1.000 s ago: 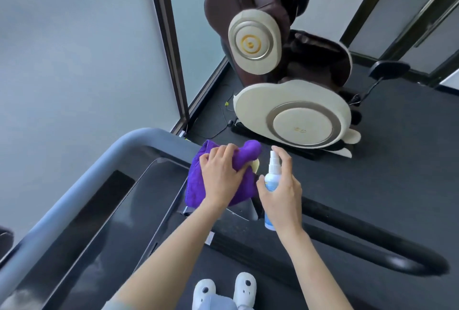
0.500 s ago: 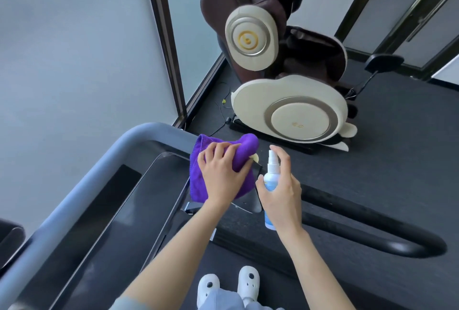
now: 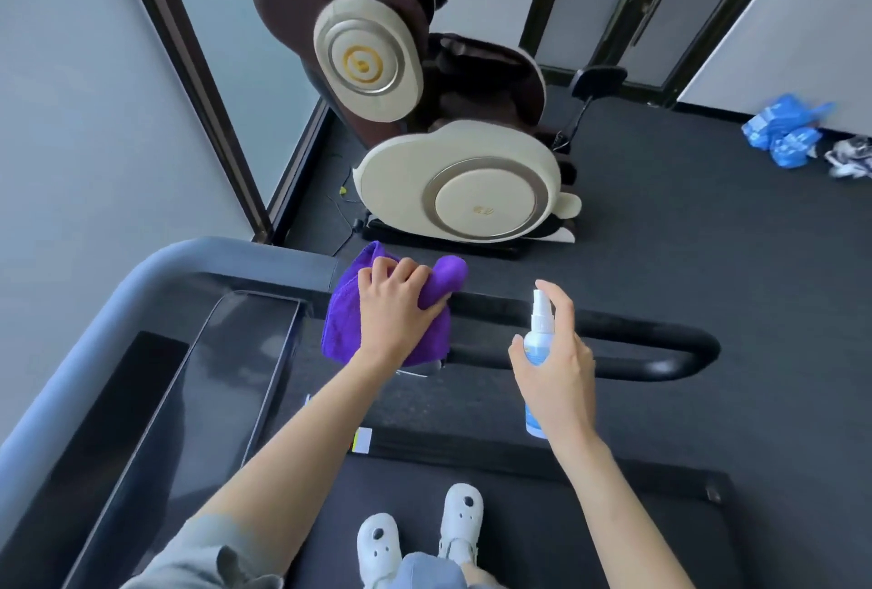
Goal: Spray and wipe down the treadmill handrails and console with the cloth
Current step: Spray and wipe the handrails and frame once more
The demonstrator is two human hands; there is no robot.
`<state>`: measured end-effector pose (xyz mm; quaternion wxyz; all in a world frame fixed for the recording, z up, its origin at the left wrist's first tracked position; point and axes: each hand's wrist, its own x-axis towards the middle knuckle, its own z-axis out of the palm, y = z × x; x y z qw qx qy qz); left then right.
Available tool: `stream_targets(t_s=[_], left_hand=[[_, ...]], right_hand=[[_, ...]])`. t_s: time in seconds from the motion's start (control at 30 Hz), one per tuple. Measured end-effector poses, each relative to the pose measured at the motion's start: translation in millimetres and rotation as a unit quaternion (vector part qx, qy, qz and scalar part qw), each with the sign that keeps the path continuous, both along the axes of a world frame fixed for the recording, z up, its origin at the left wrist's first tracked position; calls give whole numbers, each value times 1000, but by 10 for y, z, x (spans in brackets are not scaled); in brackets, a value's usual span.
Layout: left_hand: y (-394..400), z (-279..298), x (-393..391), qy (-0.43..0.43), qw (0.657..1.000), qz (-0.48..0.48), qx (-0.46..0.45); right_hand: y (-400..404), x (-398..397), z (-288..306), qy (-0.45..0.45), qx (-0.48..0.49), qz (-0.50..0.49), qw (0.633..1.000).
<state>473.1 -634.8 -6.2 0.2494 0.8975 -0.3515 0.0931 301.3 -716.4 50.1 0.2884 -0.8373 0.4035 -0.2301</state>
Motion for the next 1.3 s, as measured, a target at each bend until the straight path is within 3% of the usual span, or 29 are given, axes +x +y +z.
stream_targets(t_s=[0.1, 0.2, 0.4, 0.53, 0.8, 0.97, 1.17, 1.3], left_hand=[[39, 66, -90, 76, 992, 62, -76], [151, 161, -107, 158, 957, 127, -209], [341, 295, -133, 184, 900, 228, -323], [375, 303, -264, 198, 904, 214, -313], [287, 240, -454, 205, 908, 216, -294], [206, 282, -458, 198, 910, 215, -293], [134, 307, -477, 202, 910, 209, -295], [36, 278, -600, 211, 913, 195, -288]], right_hand=[[-51, -208, 19, 1, -13, -11, 1000], [-186, -329, 42, 28, -35, -18, 999], [-348, -240, 58, 37, -90, 45, 994], [-457, -83, 23, 65, -123, 59, 989], [-574, -56, -148, 34, -34, 46, 998], [-634, -95, -199, 79, -53, 50, 994], [-854, -384, -196, 72, -77, -2, 994], [-998, -578, -199, 41, -42, -29, 998]])
